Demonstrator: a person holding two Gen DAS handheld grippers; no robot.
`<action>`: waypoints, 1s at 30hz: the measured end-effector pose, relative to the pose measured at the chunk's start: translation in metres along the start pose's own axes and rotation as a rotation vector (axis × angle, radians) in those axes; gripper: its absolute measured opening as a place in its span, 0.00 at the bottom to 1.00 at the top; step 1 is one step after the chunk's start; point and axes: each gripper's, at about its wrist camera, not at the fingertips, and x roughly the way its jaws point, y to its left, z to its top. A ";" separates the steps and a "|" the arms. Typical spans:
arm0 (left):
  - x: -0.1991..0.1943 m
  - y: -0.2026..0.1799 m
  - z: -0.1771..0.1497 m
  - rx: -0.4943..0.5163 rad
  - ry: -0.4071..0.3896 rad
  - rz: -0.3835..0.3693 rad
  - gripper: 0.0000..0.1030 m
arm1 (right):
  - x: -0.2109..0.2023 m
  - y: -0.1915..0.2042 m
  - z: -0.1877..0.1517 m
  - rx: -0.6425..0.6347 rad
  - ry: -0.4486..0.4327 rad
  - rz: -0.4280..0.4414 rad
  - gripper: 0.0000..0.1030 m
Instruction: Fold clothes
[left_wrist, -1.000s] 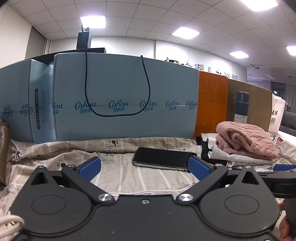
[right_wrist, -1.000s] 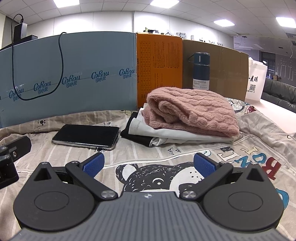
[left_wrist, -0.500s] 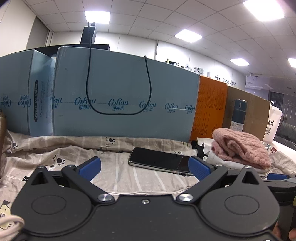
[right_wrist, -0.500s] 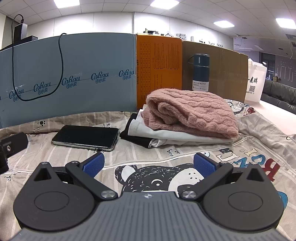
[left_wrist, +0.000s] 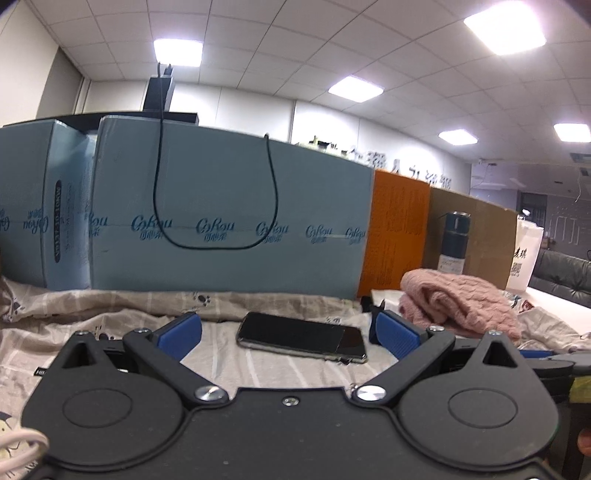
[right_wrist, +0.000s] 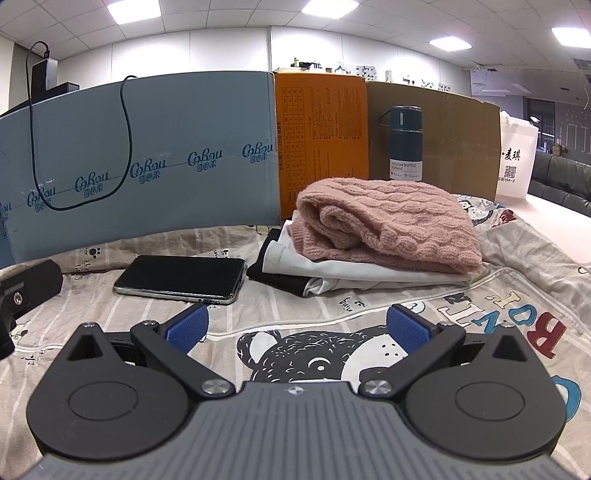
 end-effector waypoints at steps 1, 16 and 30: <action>0.000 -0.001 0.000 0.008 -0.004 0.003 1.00 | 0.000 -0.001 0.000 0.003 0.001 0.005 1.00; 0.005 -0.014 -0.004 0.068 0.025 0.035 1.00 | -0.004 -0.006 0.001 0.033 -0.010 0.011 1.00; 0.005 -0.022 -0.002 0.083 0.036 0.031 1.00 | -0.005 -0.008 0.002 0.036 -0.007 0.017 1.00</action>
